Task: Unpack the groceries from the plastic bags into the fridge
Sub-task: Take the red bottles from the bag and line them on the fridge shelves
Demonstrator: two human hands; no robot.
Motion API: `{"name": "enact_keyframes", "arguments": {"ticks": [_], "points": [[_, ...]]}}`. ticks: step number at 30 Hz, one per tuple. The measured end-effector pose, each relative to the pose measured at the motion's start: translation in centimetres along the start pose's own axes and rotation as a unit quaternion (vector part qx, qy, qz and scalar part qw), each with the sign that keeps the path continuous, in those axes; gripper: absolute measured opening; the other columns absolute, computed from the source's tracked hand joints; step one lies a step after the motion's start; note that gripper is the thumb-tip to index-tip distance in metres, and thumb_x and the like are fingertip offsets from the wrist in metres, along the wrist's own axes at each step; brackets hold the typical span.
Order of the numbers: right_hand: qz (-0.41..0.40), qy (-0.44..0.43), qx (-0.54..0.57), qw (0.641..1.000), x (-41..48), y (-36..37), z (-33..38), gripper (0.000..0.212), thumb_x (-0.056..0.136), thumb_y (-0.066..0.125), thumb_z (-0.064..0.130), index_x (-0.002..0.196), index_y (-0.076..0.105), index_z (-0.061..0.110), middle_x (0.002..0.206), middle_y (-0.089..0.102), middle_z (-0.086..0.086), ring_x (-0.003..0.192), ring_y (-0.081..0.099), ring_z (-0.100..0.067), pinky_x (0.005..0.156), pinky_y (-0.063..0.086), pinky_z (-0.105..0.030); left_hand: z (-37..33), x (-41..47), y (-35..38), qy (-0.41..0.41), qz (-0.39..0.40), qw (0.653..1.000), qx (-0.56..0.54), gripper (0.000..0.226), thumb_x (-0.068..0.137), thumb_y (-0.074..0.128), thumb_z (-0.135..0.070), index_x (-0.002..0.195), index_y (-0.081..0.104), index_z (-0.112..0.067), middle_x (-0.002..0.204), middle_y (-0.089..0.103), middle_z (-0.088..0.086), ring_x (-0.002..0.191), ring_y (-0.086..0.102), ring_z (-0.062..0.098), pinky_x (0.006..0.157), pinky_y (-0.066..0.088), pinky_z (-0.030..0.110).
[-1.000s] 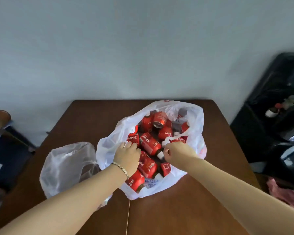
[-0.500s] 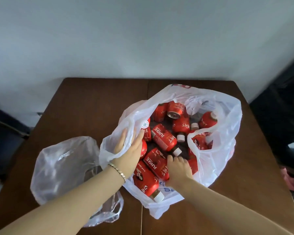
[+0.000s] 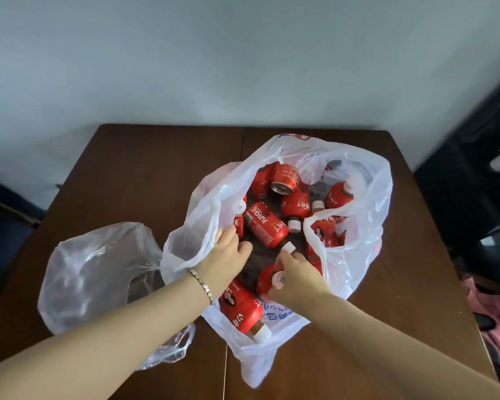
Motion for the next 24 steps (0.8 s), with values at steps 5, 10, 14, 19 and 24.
{"name": "enact_keyframes", "arguments": {"ticks": [5, 10, 14, 19, 24], "points": [[-0.028, 0.015, 0.088, 0.996, 0.3, -0.3, -0.4, 0.039, 0.076, 0.073, 0.030, 0.107, 0.055, 0.016, 0.102, 0.053, 0.002, 0.084, 0.051, -0.011, 0.063, 0.042, -0.014, -1.0, 0.6, -3.3, -0.011, -0.044, 0.989, -0.144, 0.022, 0.062, 0.066, -0.005, 0.082, 0.068, -0.013, 0.066, 0.055, 0.008, 0.050, 0.055, 0.023, 0.044, 0.041, 0.027], [-0.028, 0.016, 0.137, 0.990, 0.1, -0.4, -0.8, 0.034, 0.073, 0.077, 0.029, 0.102, 0.064, 0.017, 0.089, 0.057, 0.010, 0.081, 0.055, -0.006, 0.076, 0.053, -0.021, -1.9, 0.9, -2.0, -0.013, 0.179, 0.965, -0.190, 0.042, 0.091, 0.050, -0.018, 0.130, 0.034, -0.016, 0.127, 0.036, 0.010, 0.102, 0.054, 0.029, 0.071, 0.040, 0.031], [-0.065, 0.028, 0.178, 0.981, -0.2, -0.2, -1.3, 0.027, 0.071, 0.079, 0.026, 0.094, 0.068, 0.015, 0.083, 0.063, 0.006, 0.077, 0.057, -0.008, 0.073, 0.052, -0.024, -2.7, 1.3, -1.0, 0.006, 0.168, 0.967, -0.193, 0.045, 0.088, 0.049, -0.031, 0.130, 0.036, -0.020, 0.128, 0.036, 0.006, 0.106, 0.047, 0.029, 0.070, 0.041, 0.033], [0.009, 0.028, 0.196, 0.980, 0.6, -0.2, -2.2, 0.053, 0.069, 0.076, 0.011, 0.117, 0.054, 0.016, 0.096, 0.059, 0.004, 0.087, 0.058, -0.012, 0.069, 0.050, -0.017, -2.7, 2.3, -0.7, 0.075, 0.125, 0.978, -0.152, 0.075, 0.080, 0.045, -0.068, 0.141, 0.025, -0.030, 0.126, 0.042, 0.000, 0.108, 0.045, 0.028, 0.068, 0.033, 0.028], [0.047, 0.059, 0.284, 0.956, 0.7, -1.0, -3.7, 0.036, 0.080, 0.061, -0.003, 0.112, 0.055, 0.013, 0.092, 0.065, 0.004, 0.095, 0.065, -0.016, 0.085, 0.056, -0.032, -4.8, 3.4, 0.0, 0.097, 0.060, 0.988, -0.108, 0.071, 0.079, 0.038, -0.075, 0.124, 0.041, -0.021, 0.107, 0.057, 0.005, 0.098, 0.053, 0.031, 0.066, 0.035, 0.029]]}}
Point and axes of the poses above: each hand's wrist, its own x-axis towards the middle knuckle, its own y-axis out of the palm, z = x × y, the point moved 2 cm from there along x, towards the middle knuckle
